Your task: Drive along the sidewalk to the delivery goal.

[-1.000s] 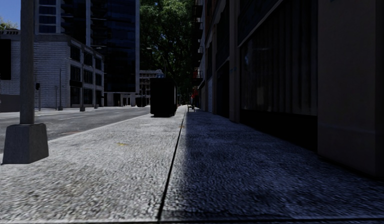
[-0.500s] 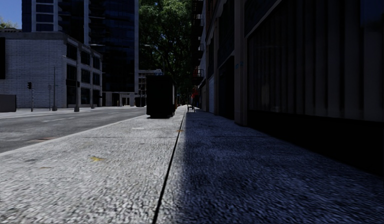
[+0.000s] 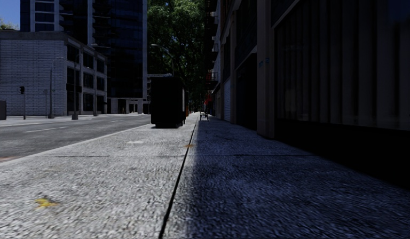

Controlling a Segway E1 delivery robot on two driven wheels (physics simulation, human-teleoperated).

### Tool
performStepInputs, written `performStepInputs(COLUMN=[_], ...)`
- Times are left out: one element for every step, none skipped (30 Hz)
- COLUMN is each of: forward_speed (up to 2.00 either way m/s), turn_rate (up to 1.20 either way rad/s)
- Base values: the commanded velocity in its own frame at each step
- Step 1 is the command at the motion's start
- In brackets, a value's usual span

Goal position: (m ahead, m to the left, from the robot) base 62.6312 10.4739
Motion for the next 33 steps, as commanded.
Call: performStepInputs(forward_speed=[2.0, 2.0, 2.0, 2.0, 2.0, 2.0, 2.0, 2.0, 2.0, 2.0, 2.0, 2.0, 2.0, 2.0, 2.0, 2.0, 2.0, 2.0, 2.0, 2.0, 2.0, 2.0, 2.0, 2.0, 2.0, 2.0, 2.0, 2.0, 2.0, 2.0, 2.0, 2.0, 2.0], turn_rate=[0.0, 0.0, 0.0, 0.0, 0.0, 0.0, 0.0, 0.0, 0.0, 0.0, 0.0, 0.0, 0.0, 0.0, 0.0, 0.0, 0.0, 0.0, 0.0, 0.0, 0.0, 0.0, 0.0, 0.0, 0.0, 0.0, 0.0, 0.0, 0.0, 0.0, 0.0, 0.0, 0.0])
